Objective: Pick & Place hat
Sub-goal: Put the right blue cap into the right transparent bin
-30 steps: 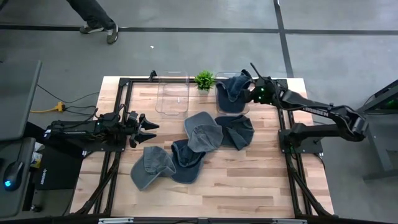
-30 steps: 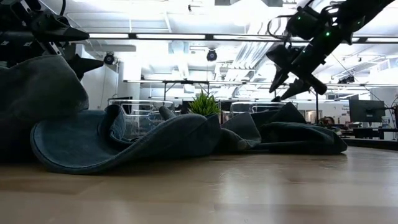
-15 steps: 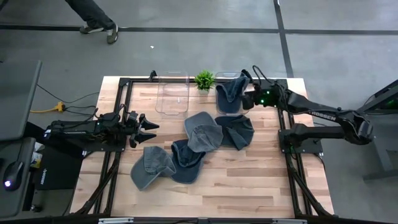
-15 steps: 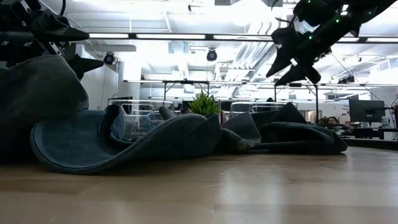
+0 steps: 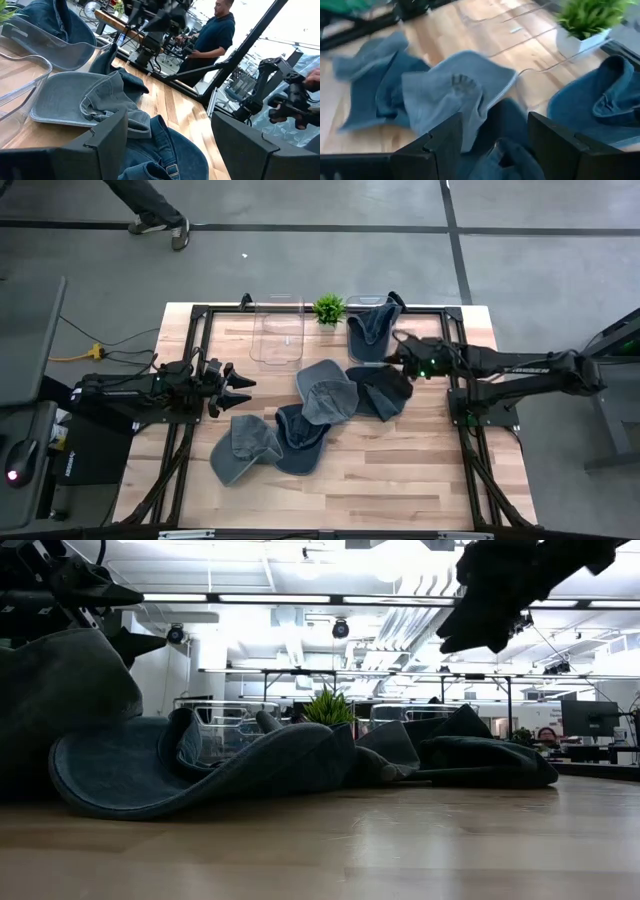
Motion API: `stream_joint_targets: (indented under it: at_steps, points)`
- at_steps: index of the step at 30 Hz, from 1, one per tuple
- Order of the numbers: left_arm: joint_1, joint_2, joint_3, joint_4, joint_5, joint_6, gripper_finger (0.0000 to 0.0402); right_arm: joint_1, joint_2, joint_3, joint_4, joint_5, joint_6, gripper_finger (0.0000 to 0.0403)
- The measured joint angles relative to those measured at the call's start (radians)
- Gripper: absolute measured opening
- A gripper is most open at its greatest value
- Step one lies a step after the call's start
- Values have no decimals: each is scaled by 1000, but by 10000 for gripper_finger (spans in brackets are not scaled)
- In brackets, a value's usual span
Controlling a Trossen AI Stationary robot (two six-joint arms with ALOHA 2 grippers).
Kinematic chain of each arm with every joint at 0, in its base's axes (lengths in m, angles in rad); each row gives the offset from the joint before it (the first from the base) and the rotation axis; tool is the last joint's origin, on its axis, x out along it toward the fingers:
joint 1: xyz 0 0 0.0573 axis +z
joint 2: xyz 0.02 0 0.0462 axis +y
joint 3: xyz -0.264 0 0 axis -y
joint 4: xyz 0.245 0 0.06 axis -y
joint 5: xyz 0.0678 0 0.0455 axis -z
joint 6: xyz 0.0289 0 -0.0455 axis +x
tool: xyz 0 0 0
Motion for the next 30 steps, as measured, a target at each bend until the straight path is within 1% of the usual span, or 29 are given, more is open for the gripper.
stream_joint_targets:
  at_steps: [5, 12, 16, 20, 25, 30]
  points:
    - [0, 0, 0, 0, 0, 0, 266, 125, -33, 0, -57, 68, -57, 216]
    - [0, 0, 0, 0, 0, 0, 266, 332, -56, 0, -161, 184, -54, 216]
    - [0, 0, 0, 0, 0, 0, 266, 471, -56, -2, -226, 278, 17, 218]
    - [0, 0, 0, 0, 0, 0, 266, 603, -54, -47, -234, 354, 110, 218]
    - [0, 0, 0, 0, 0, 0, 266, 717, -26, -108, -230, 370, 233, 218]
    - [0, 0, 0, 0, 0, 0, 266, 756, 26, -141, -184, 378, 231, 218]
